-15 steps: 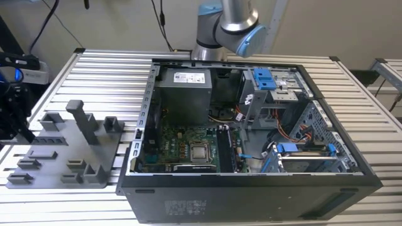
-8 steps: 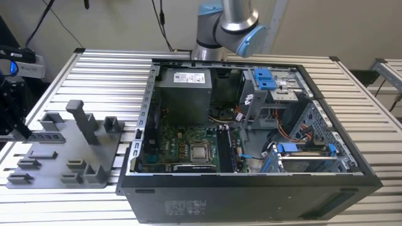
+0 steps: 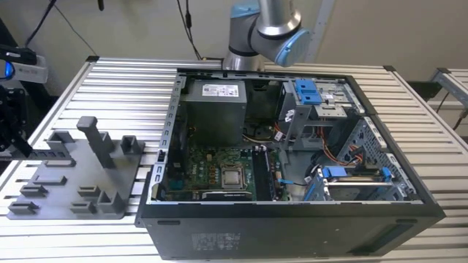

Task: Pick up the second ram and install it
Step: 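Pick up the second ram and move it above second insertion slot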

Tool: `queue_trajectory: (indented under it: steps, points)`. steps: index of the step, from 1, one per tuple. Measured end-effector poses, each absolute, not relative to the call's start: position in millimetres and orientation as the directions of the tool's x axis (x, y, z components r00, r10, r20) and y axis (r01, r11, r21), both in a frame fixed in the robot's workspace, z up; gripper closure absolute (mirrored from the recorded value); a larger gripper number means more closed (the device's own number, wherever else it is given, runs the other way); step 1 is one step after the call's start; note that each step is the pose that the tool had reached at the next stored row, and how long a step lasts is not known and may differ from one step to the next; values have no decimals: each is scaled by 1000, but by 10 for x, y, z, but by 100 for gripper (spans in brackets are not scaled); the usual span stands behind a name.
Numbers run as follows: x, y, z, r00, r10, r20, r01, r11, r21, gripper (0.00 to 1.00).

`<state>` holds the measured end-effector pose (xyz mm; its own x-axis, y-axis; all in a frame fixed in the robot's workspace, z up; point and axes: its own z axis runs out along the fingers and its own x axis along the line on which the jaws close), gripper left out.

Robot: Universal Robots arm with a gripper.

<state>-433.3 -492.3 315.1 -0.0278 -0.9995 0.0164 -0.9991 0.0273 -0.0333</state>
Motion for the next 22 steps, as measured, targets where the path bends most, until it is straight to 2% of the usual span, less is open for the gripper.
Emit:
queue_trajectory:
  steps: [22]
  points:
    - [-4333, -4923, 3489, -28, -999, 16, -999, 27, -33, 86]
